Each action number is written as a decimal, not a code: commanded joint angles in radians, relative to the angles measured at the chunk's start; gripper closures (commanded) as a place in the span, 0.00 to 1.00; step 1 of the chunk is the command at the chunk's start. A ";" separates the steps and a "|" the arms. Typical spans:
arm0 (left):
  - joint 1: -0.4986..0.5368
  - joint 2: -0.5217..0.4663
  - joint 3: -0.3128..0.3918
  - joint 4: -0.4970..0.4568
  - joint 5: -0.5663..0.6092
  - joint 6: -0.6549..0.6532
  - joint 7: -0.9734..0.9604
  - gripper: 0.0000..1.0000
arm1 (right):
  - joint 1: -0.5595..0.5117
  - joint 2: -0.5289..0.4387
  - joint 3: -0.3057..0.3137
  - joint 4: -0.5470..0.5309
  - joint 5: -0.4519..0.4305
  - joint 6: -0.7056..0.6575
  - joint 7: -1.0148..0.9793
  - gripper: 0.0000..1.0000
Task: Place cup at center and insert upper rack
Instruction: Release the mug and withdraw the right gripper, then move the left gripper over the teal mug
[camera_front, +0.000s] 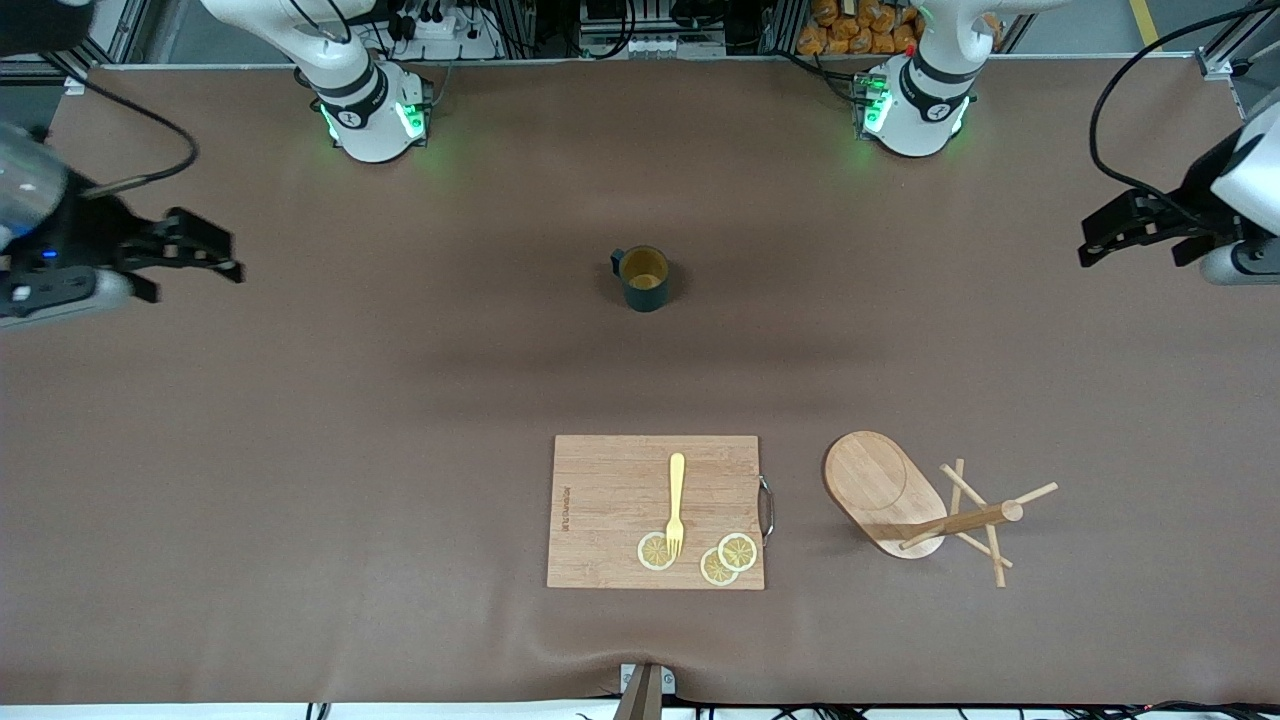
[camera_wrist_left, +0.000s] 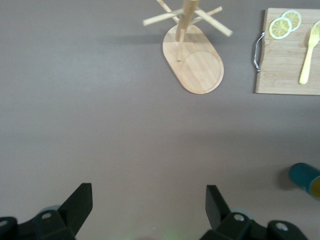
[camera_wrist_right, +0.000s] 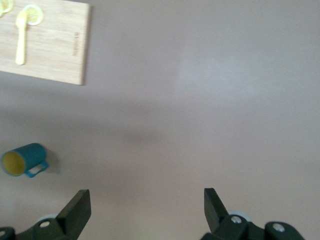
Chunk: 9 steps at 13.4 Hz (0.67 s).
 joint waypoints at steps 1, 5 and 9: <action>-0.007 -0.009 -0.080 0.009 -0.014 -0.008 -0.192 0.00 | -0.013 -0.027 -0.033 -0.030 -0.076 0.002 -0.024 0.00; -0.013 0.000 -0.245 0.007 0.001 -0.005 -0.462 0.00 | -0.017 -0.027 -0.099 -0.036 -0.093 0.011 -0.156 0.00; -0.090 0.031 -0.384 0.004 0.076 0.003 -0.767 0.00 | -0.060 -0.022 -0.106 -0.059 -0.074 0.023 -0.202 0.00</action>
